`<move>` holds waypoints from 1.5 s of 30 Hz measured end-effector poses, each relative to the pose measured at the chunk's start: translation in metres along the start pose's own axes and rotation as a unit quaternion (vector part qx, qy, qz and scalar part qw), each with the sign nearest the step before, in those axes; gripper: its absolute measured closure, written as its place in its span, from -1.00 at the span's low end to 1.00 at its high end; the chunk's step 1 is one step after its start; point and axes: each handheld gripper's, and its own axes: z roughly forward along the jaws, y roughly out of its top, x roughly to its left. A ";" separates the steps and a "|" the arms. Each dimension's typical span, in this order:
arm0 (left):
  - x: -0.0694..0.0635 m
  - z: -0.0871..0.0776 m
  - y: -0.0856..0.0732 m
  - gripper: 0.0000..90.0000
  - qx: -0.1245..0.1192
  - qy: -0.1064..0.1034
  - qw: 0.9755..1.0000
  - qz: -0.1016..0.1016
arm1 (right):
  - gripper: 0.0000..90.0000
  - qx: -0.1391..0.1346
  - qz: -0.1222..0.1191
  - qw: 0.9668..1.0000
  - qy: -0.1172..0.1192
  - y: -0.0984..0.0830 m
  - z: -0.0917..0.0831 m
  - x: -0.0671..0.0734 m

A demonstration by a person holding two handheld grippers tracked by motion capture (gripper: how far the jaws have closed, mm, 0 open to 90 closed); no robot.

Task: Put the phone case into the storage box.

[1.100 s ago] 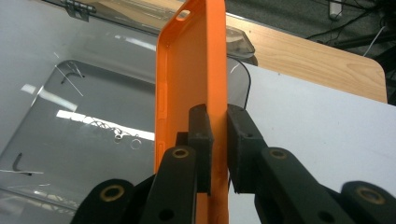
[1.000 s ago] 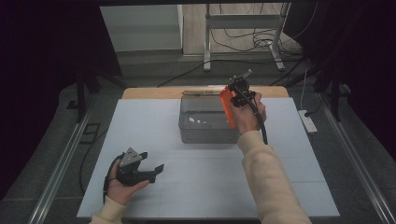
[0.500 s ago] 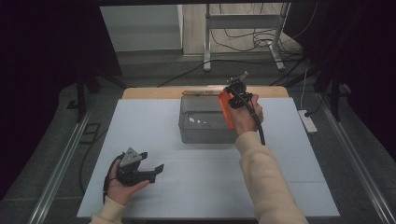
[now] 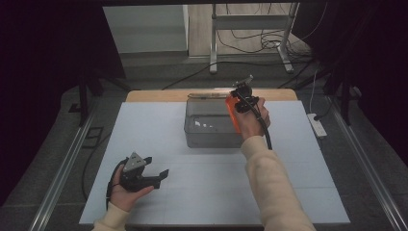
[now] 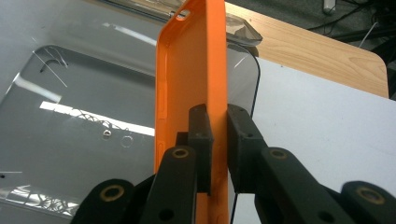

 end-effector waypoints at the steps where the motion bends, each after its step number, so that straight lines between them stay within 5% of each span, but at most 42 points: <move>1: 0.000 0.000 0.000 -0.62 0.000 0.000 1.000 0.000 | 0.80 0.000 0.000 1.000 0.000 0.000 0.000 0.000; 45: 0.001 0.003 0.004 -0.62 -0.005 -0.005 1.000 0.004 | 0.80 0.018 0.007 1.000 -0.016 -0.008 0.014 0.000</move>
